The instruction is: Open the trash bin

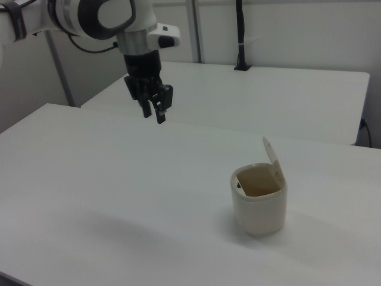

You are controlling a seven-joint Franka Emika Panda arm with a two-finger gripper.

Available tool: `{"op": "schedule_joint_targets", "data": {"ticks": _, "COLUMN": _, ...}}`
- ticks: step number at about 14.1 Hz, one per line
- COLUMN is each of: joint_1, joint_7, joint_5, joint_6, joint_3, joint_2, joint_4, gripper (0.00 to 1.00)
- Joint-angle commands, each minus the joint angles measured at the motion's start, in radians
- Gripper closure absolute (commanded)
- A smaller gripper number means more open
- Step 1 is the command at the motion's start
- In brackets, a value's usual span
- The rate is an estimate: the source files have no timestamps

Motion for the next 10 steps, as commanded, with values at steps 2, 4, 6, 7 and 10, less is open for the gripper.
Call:
{"op": "schedule_joint_targets", "data": {"ticks": 2, "joint_1": 0.08, "joint_7": -0.102, "joint_5": -0.002, "joint_6": -0.007, "joint_3": -0.011, "joint_2": 0.008, "joint_4": -0.03, "gripper": 0.0}}
{"op": "schedule_joint_targets", "data": {"ticks": 4, "joint_1": 0.091, "joint_7": -0.099, "joint_5": -0.006, "joint_6": -0.014, "joint_3": -0.014, "joint_2": -0.003, "joint_4": -0.026, "gripper": 0.0}}
{"op": "schedule_joint_targets", "data": {"ticks": 6, "joint_1": 0.094, "joint_7": -0.099, "joint_5": -0.008, "joint_6": -0.015, "joint_3": -0.011, "joint_2": -0.006, "joint_4": -0.026, "gripper": 0.0}}
{"op": "schedule_joint_targets", "data": {"ticks": 7, "joint_1": 0.102, "joint_7": -0.099, "joint_5": -0.005, "joint_6": -0.015, "joint_3": -0.011, "joint_2": -0.004, "joint_4": -0.026, "gripper": 0.0}}
{"op": "schedule_joint_targets", "data": {"ticks": 10, "joint_1": 0.133, "joint_7": -0.097, "joint_5": 0.003, "joint_6": -0.058, "joint_3": -0.01, "joint_2": -0.009, "joint_4": -0.024, "gripper": 0.0}}
